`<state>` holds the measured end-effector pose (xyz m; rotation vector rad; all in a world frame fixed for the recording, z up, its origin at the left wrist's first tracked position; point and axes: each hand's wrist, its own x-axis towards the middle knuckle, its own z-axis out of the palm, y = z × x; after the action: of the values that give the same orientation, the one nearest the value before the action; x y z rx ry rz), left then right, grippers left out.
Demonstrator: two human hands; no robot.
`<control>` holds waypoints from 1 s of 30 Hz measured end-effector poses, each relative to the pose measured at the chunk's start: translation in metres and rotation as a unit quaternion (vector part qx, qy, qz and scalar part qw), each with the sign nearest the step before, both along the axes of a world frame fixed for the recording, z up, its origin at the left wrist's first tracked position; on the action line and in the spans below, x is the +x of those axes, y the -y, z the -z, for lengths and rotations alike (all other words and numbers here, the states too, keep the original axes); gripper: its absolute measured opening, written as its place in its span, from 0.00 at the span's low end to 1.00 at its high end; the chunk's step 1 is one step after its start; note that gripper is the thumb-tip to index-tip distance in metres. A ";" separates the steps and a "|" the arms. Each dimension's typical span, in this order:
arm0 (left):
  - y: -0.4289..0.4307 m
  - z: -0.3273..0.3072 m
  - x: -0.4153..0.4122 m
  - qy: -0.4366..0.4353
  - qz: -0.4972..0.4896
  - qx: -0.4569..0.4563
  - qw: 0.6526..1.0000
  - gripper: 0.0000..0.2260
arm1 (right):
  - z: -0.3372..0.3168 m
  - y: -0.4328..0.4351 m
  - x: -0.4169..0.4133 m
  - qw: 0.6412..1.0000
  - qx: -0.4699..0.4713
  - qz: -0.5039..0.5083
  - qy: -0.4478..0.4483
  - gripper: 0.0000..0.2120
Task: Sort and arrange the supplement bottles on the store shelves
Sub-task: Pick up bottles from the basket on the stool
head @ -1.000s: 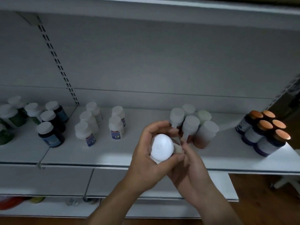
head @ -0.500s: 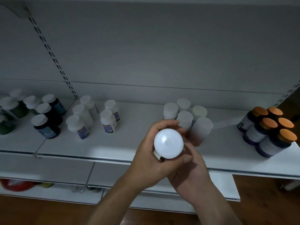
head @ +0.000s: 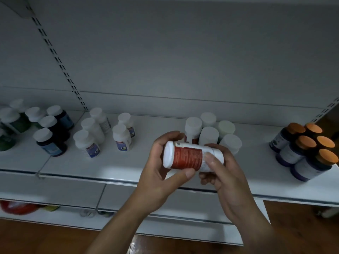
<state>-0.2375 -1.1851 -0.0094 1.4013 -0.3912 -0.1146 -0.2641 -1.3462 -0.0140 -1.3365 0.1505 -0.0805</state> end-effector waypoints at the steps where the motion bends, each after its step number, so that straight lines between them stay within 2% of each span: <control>1: -0.002 0.000 0.002 0.011 0.010 0.007 1.000 0.28 | 0.001 0.001 0.001 1.000 -0.005 0.001 -0.005 0.16; 8: 0.000 -0.003 0.007 -0.043 -0.040 -0.023 0.998 0.25 | 0.000 -0.001 -0.002 0.997 -0.053 -0.025 0.039 0.21; 13: -0.007 -0.003 0.013 -0.007 0.009 -0.020 1.000 0.26 | 0.000 -0.002 0.003 0.999 -0.046 -0.007 -0.001 0.21; 17: -0.002 -0.006 0.017 -0.040 -0.051 -0.031 0.997 0.23 | -0.001 -0.001 0.001 0.997 -0.054 -0.044 0.032 0.23; 20: -0.003 -0.003 0.019 -0.042 -0.039 -0.026 0.998 0.25 | -0.001 -0.004 0.003 0.997 -0.062 -0.025 0.032 0.20; 23: -0.005 0.000 0.018 -0.034 0.000 -0.048 0.998 0.26 | -0.002 -0.007 0.005 0.999 -0.024 -0.019 0.019 0.20; 27: -0.002 0.000 0.019 -0.038 -0.035 -0.048 0.997 0.28 | -0.002 -0.006 0.004 0.998 -0.034 -0.034 0.033 0.24; 30: -0.003 -0.001 0.018 -0.037 -0.025 -0.038 0.998 0.29 | -0.002 -0.006 0.004 0.998 -0.047 -0.025 0.038 0.21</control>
<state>-0.2191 -1.1818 -0.0082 1.3259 -0.2966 -0.1093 -0.2597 -1.3405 -0.0116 -1.4273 0.0492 -0.0965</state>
